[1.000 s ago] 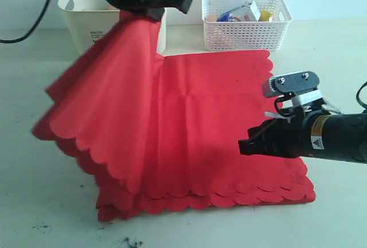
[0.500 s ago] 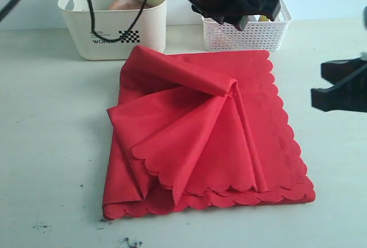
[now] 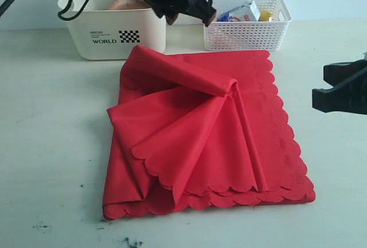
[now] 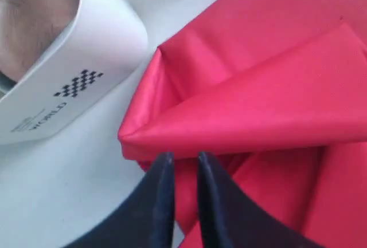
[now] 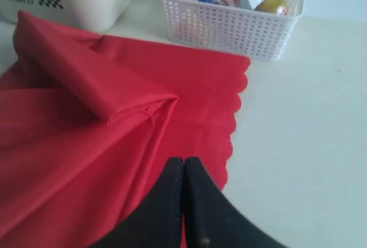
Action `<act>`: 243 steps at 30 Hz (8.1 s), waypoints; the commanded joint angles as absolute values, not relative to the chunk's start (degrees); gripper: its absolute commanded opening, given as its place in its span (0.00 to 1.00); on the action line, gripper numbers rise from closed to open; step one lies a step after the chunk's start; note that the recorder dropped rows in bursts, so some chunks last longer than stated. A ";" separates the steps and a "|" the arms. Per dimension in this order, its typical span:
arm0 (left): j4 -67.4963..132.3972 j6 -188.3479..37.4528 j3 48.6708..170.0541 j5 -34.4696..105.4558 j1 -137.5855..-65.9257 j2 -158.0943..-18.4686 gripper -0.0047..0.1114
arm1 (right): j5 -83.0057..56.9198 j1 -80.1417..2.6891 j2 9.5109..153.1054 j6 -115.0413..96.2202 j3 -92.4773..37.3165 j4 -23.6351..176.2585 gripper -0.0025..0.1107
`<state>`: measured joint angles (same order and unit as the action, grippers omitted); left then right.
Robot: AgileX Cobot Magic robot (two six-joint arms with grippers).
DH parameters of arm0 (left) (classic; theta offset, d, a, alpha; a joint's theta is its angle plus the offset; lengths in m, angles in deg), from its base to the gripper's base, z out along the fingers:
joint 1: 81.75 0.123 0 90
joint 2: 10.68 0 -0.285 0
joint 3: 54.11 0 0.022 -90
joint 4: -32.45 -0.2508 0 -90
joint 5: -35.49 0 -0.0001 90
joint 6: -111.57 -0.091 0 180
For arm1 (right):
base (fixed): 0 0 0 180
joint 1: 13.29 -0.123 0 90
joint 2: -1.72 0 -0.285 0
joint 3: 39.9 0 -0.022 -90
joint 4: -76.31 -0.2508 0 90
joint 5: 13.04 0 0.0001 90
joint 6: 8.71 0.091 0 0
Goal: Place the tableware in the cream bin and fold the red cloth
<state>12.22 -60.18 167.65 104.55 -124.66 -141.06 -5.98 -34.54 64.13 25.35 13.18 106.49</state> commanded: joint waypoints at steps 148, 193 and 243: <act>-10.71 -26.39 115.93 36.49 -117.53 -138.69 0.09 | 15.94 -27.95 124.62 28.81 -31.89 110.91 0.44; -14.51 -20.23 110.72 57.22 -130.41 -134.72 0.09 | 14.75 -27.95 115.47 -3.11 -32.23 78.04 0.11; -5.37 -34.78 112.03 58.71 -141.23 -137.16 0.08 | 24.96 -27.95 128.42 -16.06 -33.95 64.29 0.02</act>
